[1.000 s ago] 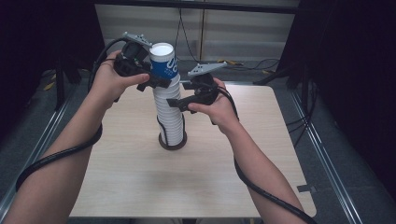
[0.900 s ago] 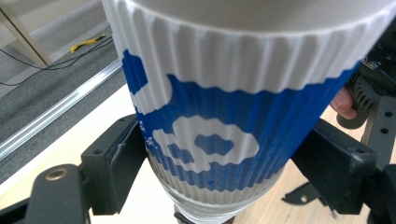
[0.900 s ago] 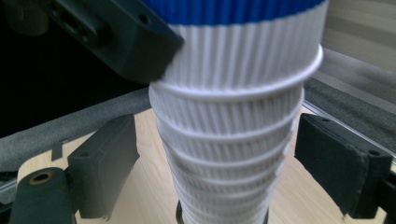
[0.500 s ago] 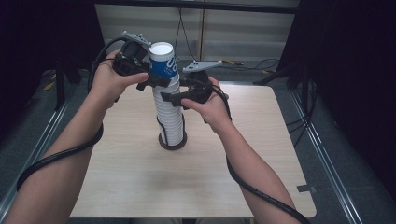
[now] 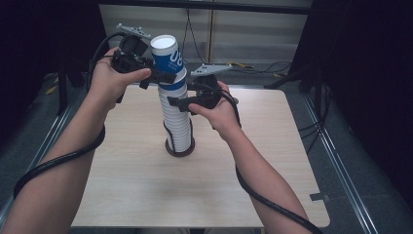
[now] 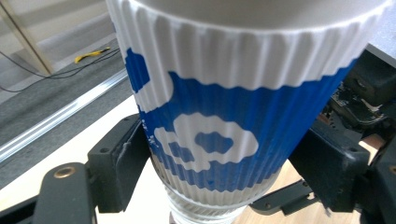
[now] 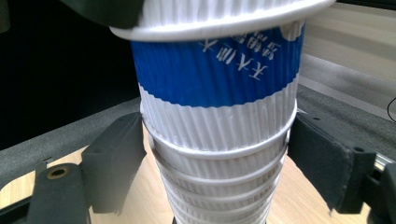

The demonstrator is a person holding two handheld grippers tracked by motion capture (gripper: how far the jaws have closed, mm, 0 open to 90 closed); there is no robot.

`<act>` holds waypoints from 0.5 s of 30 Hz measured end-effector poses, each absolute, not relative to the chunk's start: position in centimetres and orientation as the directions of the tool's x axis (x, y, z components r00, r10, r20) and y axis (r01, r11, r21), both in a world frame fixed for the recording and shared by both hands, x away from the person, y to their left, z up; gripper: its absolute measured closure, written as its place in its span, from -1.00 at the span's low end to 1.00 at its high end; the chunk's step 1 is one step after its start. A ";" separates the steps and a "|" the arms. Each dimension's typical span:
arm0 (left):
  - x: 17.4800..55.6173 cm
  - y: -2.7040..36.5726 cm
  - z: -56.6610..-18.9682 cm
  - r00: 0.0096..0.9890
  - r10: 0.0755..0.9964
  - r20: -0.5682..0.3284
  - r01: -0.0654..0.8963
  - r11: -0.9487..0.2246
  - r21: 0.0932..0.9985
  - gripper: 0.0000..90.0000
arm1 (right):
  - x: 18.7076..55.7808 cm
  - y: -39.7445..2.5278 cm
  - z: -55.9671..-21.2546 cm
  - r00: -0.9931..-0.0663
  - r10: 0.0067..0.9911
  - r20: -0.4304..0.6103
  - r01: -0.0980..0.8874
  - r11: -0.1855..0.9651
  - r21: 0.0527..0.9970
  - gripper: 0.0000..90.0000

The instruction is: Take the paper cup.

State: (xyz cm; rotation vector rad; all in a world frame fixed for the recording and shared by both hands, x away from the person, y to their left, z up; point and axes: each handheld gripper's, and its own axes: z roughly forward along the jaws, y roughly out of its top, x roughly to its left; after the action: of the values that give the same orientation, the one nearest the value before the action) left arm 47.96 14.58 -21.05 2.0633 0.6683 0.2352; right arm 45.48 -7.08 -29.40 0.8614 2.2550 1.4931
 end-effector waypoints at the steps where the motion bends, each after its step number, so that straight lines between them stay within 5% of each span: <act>1: 47.9 14.6 -21.0 0.830 0.550 -0.088 0.369 -0.423 0.828 -0.51 | 45.5 -7.1 -29.4 -0.774 0.628 0.075 0.314 0.279 0.907 -0.59; 15: 47.4 15.2 -19.7 0.820 0.567 -0.079 0.347 -0.382 0.856 -0.51 | 45.4 -7.2 -29.5 -0.780 0.622 0.066 0.303 0.284 0.910 -0.57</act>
State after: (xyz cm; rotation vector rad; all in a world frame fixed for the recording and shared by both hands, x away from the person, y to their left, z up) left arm 47.36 15.24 -19.65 2.0078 0.6772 0.2787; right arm 45.43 -7.22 -29.48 0.8434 2.2557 1.4943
